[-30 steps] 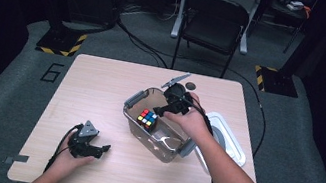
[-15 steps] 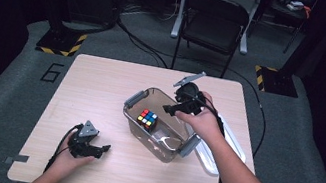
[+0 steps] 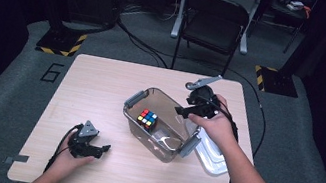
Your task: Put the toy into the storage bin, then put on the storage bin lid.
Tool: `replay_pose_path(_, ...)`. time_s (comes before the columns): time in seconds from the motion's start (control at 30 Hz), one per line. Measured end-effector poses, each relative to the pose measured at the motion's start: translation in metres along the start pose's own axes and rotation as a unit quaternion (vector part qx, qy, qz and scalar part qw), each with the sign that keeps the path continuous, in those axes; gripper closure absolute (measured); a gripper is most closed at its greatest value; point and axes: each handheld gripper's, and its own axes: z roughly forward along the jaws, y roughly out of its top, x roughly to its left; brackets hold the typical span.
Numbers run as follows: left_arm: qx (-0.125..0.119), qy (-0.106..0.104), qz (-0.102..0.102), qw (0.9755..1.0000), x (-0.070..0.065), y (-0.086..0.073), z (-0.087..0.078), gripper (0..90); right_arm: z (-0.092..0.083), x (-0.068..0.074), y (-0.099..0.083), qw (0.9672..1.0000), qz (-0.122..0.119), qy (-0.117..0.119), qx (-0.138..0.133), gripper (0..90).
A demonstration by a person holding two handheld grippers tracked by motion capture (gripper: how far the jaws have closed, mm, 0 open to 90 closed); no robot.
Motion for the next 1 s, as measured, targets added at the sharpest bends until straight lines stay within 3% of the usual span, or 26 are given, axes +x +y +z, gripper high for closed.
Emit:
replay_pose_path(0.37,0.000,0.001,0.000,1.0000,0.000,0.000,0.000,23.0,-0.021,-0.015,-0.013,0.9994,0.022,-0.021,-0.012,44.0)
replay_pose_path(0.53,0.000,0.000,0.001,1.0000,0.000,0.000,0.000,23.0,-0.027,-0.018,-0.020,0.9992,0.022,-0.029,-0.014,44.2)
replay_pose_path(0.77,0.000,0.000,0.001,1.0000,0.000,0.000,0.000,22.9,-0.034,-0.023,-0.029,0.9982,0.046,-0.036,-0.015,42.4)
replay_pose_path(1.0,0.002,0.002,0.004,1.0000,0.001,0.000,0.000,22.9,-0.038,-0.035,-0.044,0.9975,0.047,-0.051,-0.016,43.0)
